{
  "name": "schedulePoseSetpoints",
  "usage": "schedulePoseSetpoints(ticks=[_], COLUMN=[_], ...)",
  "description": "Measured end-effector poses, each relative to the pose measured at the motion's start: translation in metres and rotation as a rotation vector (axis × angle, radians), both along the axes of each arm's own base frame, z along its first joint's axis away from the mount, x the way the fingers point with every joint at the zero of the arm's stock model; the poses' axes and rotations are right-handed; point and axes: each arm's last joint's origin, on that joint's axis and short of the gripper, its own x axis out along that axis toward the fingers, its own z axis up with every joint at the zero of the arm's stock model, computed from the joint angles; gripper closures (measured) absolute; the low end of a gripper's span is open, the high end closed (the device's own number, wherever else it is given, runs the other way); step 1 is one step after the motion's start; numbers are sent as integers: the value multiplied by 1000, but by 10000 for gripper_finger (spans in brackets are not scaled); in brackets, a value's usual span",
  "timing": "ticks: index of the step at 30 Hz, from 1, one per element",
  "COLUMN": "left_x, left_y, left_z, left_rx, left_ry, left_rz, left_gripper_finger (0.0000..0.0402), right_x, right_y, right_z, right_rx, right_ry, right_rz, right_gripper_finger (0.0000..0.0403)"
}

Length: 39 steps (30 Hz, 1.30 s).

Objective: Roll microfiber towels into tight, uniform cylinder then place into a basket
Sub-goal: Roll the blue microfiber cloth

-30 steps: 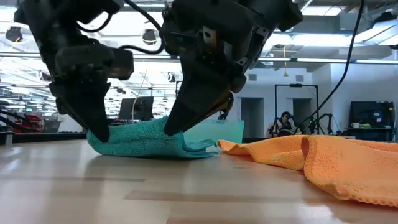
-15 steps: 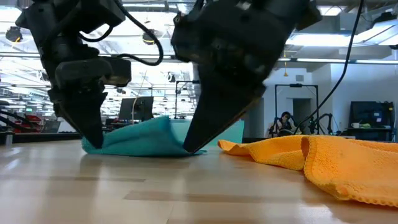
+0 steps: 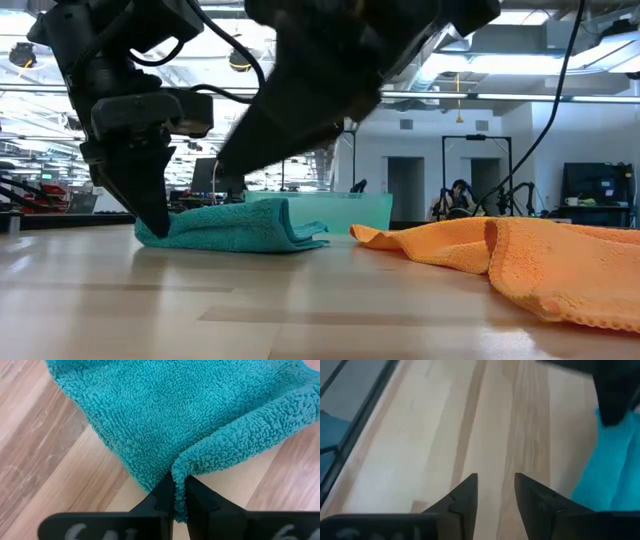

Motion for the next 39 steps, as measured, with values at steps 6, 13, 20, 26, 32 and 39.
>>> schedulePoseSetpoints(ticks=[6,13,20,26,32,39], left_x=[0,1,1,2,2,2], left_y=[0,0,-1,-1,-1,-1], left_z=[0,1,1,1,2,2], left_rx=[-2,-5,4,13,21,90], left_ry=[-3,-5,-8,-18,-20,-34], left_rz=[-1,-2,-17,-32,-35,-63], left_gripper_finger=[386,386,386,386,386,382], right_x=[1,-2,-3,-3,-6,-6], right_y=[-11,-28,-45,-54,-57,-60], right_z=[-6,-18,-26,-29,-31,-32], right_rx=[-60,-36,-26,-11,-5,-17], right_ry=[-12,36,60,73,116,120], right_rz=[-65,-151,-260,-357,-398,-414], right_gripper_finger=[275,290,305,314,324,332])
